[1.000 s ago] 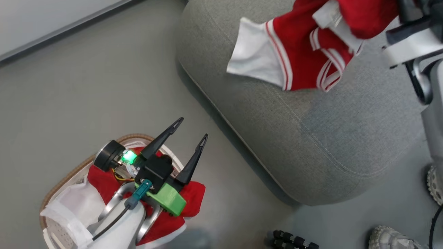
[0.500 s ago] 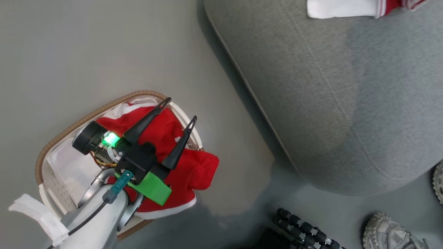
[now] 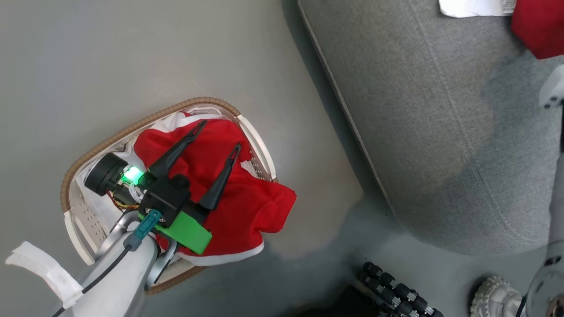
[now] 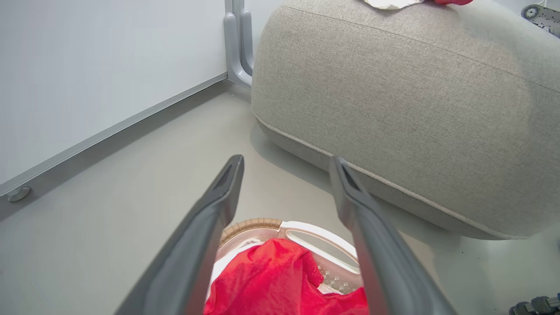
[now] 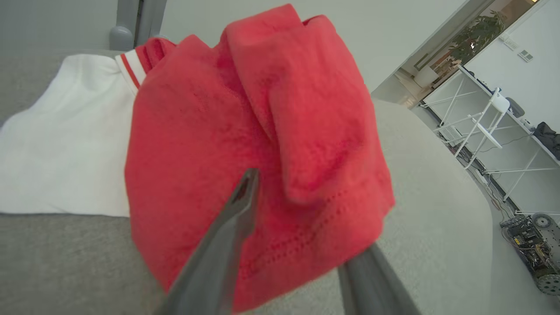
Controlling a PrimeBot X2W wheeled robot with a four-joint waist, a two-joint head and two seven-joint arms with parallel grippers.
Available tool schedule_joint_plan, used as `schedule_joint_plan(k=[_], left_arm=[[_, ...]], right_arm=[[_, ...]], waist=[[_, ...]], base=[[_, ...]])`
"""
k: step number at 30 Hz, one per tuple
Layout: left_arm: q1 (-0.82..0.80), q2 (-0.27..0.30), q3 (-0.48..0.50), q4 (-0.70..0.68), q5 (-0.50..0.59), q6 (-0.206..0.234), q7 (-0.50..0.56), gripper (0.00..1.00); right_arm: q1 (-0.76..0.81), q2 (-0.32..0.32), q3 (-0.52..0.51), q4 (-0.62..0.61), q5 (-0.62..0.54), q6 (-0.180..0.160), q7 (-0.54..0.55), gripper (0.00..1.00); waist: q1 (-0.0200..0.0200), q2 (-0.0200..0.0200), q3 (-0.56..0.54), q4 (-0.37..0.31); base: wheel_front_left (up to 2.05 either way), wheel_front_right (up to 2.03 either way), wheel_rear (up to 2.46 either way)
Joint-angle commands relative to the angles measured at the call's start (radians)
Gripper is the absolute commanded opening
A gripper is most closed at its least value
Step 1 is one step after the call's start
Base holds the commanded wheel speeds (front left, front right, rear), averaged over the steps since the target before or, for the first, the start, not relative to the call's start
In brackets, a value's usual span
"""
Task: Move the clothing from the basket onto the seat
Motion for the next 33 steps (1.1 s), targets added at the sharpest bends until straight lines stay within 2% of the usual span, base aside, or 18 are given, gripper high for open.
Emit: schedule_joint_plan(k=[1, 10, 18, 26, 33], left_arm=[[0.003, -0.006, 0.005, 0.007, -0.003, -0.002, -0.001, 1.0], [0.035, -0.077, -0.011, 0.039, 0.0, -0.002, -0.001, 1.0], [0.066, -0.154, -0.005, 0.072, -0.008, -0.002, -0.001, 1.0], [0.1, -0.222, 0.051, 0.107, -0.013, -0.002, -0.001, 1.0], [0.134, -0.27, 0.125, 0.144, -0.01, -0.002, -0.001, 1.0]], right_arm=[[0.041, 0.01, -0.005, -0.019, 0.012, -0.001, -0.005, 1.0], [0.32, 0.067, 0.048, -0.175, 0.087, -0.001, -0.006, 1.0], [0.451, 0.088, 0.122, -0.287, 0.181, -0.001, -0.006, 1.0], [0.482, 0.098, 0.246, -0.327, 0.247, -0.001, -0.006, 1.0], [0.484, 0.098, 0.364, -0.297, 0.29, -0.001, -0.006, 1.0]], waist=[[-0.0001, -0.0001, -0.044, -0.027], [-0.0001, -0.0001, -0.183, -0.063], [-0.0001, -0.0001, -0.296, -0.049], [-0.0001, -0.0001, -0.387, 0.023], [-0.0001, -0.0001, -0.457, 0.14]], base=[[0.0, 0.0, 0.0], [0.0, 0.0, 0.0], [0.0, 0.0, 0.0], [0.0, 0.0, 0.0], [0.0, 0.0, 0.0]])
